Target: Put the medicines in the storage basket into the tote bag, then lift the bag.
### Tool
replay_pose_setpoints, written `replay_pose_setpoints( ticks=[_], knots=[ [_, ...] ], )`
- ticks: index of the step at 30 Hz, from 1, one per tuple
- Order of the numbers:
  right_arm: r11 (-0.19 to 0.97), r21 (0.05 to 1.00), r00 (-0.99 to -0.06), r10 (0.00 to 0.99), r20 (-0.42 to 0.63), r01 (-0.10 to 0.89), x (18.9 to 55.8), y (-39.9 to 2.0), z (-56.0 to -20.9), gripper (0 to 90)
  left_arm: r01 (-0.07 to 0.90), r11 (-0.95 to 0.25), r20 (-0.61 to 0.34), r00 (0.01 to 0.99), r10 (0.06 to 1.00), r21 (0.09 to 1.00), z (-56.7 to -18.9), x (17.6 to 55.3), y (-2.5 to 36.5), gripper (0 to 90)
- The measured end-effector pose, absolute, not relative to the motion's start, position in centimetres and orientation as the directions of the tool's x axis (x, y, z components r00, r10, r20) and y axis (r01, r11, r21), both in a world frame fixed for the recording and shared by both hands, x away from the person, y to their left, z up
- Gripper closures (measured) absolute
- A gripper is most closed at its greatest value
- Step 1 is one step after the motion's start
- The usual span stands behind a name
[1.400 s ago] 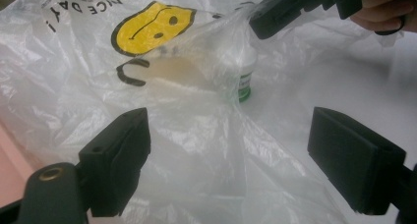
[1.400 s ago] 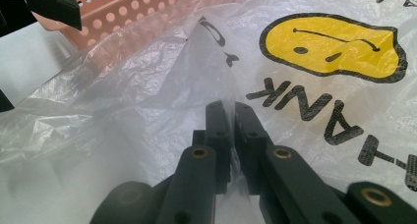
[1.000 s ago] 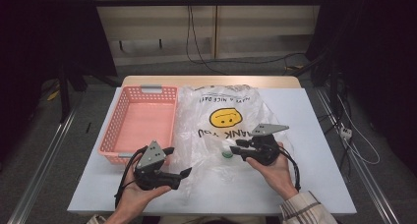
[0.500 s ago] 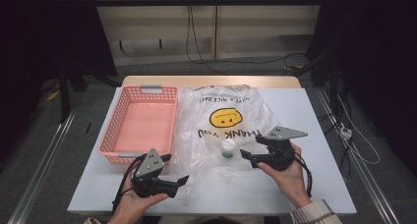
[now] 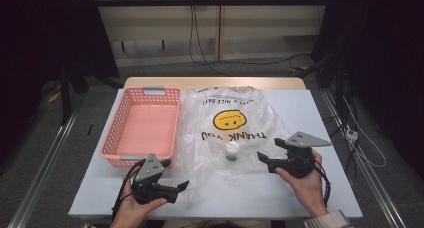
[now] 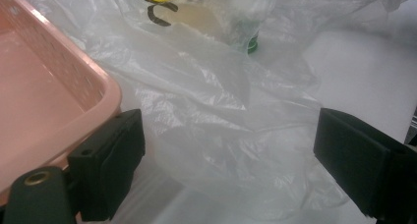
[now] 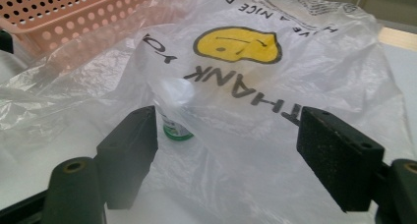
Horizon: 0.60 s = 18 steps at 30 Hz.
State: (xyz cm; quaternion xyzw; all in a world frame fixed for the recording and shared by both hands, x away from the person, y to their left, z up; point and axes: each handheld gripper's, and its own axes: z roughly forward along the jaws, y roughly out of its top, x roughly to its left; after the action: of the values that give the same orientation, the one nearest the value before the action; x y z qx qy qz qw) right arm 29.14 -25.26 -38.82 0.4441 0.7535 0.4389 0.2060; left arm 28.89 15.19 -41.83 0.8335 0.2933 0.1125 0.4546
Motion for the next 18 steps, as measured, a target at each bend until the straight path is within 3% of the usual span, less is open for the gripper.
replay_pose_setpoints(
  ticks=[6, 10, 18],
  knots=[
    [0.172, 0.859, -0.452, 0.889, 0.075, 0.482, 28.0, -27.5, -38.6, 21.9, 0.394, -0.419, -0.085, 0.803, 0.59, 0.818, -42.1, 29.0, 15.5, 11.9],
    [0.173, 0.845, -0.44, 0.894, 0.081, 0.506, 27.3, -28.4, -39.3, 21.1, 0.403, -0.44, -0.076, 0.8, 0.595, 0.802, -42.3, 29.0, 15.6, 14.7],
    [0.159, 0.847, -0.426, 0.901, 0.086, 0.507, 24.7, -29.5, -40.3, 18.1, 0.382, -0.455, -0.062, 0.816, 0.575, 0.804, -41.9, 27.6, 15.5, 11.3]
  ],
)
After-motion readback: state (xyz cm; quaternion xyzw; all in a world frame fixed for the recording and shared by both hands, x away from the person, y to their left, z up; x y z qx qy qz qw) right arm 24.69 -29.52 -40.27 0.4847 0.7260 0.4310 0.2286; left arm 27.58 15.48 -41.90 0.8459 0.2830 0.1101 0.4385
